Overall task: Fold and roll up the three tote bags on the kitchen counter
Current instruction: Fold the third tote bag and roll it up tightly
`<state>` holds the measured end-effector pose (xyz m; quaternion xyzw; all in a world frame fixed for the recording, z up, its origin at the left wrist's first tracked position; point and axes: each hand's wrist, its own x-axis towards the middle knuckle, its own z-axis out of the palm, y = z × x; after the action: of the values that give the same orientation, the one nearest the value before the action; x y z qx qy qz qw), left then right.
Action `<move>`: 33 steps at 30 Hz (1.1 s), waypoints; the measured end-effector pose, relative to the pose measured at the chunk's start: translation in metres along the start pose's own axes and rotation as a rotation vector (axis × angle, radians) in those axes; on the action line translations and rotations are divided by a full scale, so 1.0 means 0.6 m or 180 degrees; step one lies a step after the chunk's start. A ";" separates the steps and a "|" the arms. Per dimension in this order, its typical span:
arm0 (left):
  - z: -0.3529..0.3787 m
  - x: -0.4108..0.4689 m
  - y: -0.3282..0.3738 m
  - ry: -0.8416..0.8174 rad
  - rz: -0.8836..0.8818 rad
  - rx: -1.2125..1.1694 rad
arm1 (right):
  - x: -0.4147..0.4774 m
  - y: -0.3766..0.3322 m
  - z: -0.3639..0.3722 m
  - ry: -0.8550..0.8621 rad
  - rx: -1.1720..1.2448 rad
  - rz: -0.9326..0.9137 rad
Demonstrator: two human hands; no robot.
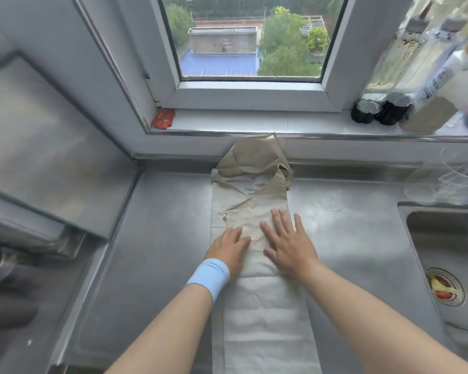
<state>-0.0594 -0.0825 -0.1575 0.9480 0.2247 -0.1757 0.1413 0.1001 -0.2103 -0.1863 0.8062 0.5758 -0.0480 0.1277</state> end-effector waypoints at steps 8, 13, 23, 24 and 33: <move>0.026 -0.137 0.031 0.0328 0.0052 -0.0369 | -0.130 -0.072 -0.033 0.0158 -0.0112 -0.0355; 0.072 -0.207 0.065 0.0044 0.0128 -0.0493 | -0.242 -0.121 -0.017 -0.0022 0.0684 -0.0332; 0.152 -0.300 0.095 0.0019 0.0370 -0.0143 | -0.375 -0.156 0.027 -0.0254 0.0556 -0.0614; 0.152 -0.305 0.096 0.0011 0.0369 -0.0131 | -0.377 -0.157 0.029 -0.0218 0.0595 -0.0614; 0.144 -0.337 0.111 -0.0274 0.0422 0.0103 | -0.393 -0.162 -0.021 -0.0141 0.1201 -0.0110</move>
<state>-0.2203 -0.2460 -0.1420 0.9545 0.1523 -0.2101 0.1469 -0.0704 -0.3937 -0.1357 0.8045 0.5674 -0.1750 -0.0140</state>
